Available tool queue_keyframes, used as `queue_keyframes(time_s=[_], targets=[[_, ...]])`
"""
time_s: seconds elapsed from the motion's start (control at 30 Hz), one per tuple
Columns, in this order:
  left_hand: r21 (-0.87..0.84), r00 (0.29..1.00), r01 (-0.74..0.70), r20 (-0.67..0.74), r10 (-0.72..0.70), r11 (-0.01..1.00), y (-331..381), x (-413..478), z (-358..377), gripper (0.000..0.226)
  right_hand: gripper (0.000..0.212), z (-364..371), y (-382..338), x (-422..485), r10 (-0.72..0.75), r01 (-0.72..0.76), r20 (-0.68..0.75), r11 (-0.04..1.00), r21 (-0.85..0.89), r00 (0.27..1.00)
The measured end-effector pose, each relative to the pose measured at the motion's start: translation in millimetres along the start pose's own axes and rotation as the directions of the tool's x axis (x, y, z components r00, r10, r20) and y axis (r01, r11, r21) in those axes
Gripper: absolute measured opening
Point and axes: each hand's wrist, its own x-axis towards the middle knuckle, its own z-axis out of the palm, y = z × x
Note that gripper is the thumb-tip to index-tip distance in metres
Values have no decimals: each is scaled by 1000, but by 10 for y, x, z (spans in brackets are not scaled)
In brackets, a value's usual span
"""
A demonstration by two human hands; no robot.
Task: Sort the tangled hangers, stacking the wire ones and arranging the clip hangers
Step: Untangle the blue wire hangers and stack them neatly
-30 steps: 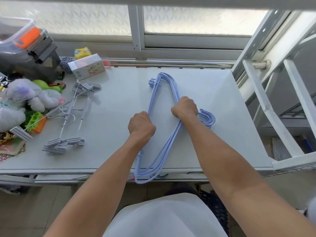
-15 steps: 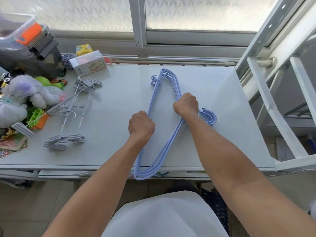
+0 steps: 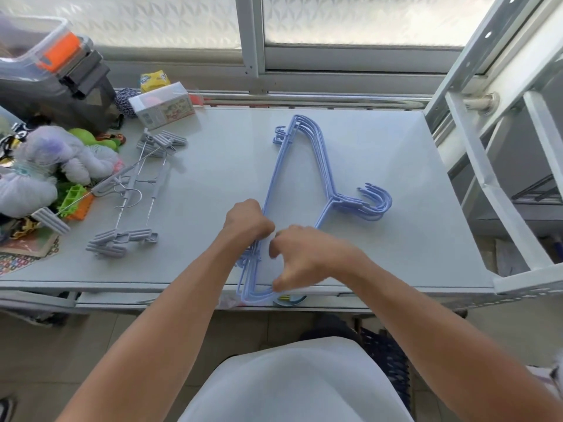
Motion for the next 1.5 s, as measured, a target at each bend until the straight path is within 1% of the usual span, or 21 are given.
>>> queue_keyframes(time_s=[0.07, 0.1, 0.23, 0.3, 0.37, 0.5, 0.63, 0.7, 0.83, 0.93, 1.07, 1.17, 1.23, 1.27, 1.3, 1.33, 1.37, 1.4, 1.43, 1.47, 1.5], targets=[[0, 1000, 3, -8, -3, 1000, 9, 1, -2, 14, 67, 104, -103, -30, 20, -17, 47, 997, -76, 999], [0, 1000, 0, -13, 0, 1000, 13, -2, -1, 15, 65, 170, -163, -52, 16, -13, 25, 994, -111, 1000], [-6, 999, -13, -36, 13, 1000, 31, -19, 13, 16, 51, 488, -413, -51, -18, -23, -168, 971, -236, 986], [-20, 999, -10, -51, 9, 1000, 45, -26, 28, 17, 37, 596, -445, 1, -14, -50, -264, 971, -233, 964], [-60, 997, 3, -83, -8, 998, 65, -24, 41, 18, 25, 621, -441, 22, 5, -69, -296, 977, -204, 955], [-111, 995, 13, -100, -24, 994, 139, -22, 53, 19, 20, 624, -411, 0, 20, -86, -291, 973, -216, 956], [-38, 998, -7, -58, 5, 999, 197, -54, 69, 20, 20, 634, -396, 9, 75, -178, -345, 944, -278, 936], [-9, 998, -19, -60, 18, 1000, 209, -69, 81, 21, 16, 595, -349, 8, 89, -191, -322, 935, -301, 943], [-14, 996, -34, -86, 33, 999, 224, -103, 130, 19, 15, 505, -196, -30, 71, -136, -220, 946, -295, 973], [-9, 996, -37, -87, 36, 999, 255, -123, 153, 14, 14, 522, -158, -45, 32, -95, -221, 955, -282, 975], [21, 996, -39, -84, 41, 999, 257, -129, 145, 13, 4, 571, -34, -62, -84, -16, -247, 927, -375, 965], [45, 993, -58, -96, 62, 997, 261, -136, 143, 14, 14, 535, 66, -88, -79, -9, -225, 931, -365, 971], [58, 994, -55, -89, 60, 997, 270, -154, 135, 14, 28, 449, 169, -99, -115, 54, -184, 951, -305, 976], [63, 996, -47, -77, 52, 997, 273, -162, 123, 16, 38, 373, 252, -108, -121, 92, -151, 978, -187, 981], [64, 997, -36, -62, 40, 997, 273, -166, 107, 19, 46, 261, 340, -136, -118, 120, -132, 993, 9, 984], [60, 998, -26, -49, 29, 998, 269, -166, 92, 21, 49, 139, 441, -159, -97, 127, -138, 965, 229, 986], [53, 999, -19, -45, 21, 998, 263, -159, 82, 21, 49, 35, 551, -179, -53, 135, -211, 908, 398, 976], [47, 999, -16, -47, 18, 999, 258, -153, 77, 17, 47, -52, 684, -187, 27, 153, -338, 857, 492, 941], [44, 999, -19, -50, 21, 999, 252, -150, 81, 14, 43, -115, 837, -183, 132, 148, -473, 847, 510, 871], [44, 998, -23, -54, 26, 999, 249, -151, 89, 12, 41, -163, 1005, -172, 233, 91, -569, 871, 482, 789], [45, 998, -29, -55, 32, 999, 251, -152, 98, 11, 42, -203, 1165, -152, 312, -30, -613, 905, 425, 725]])
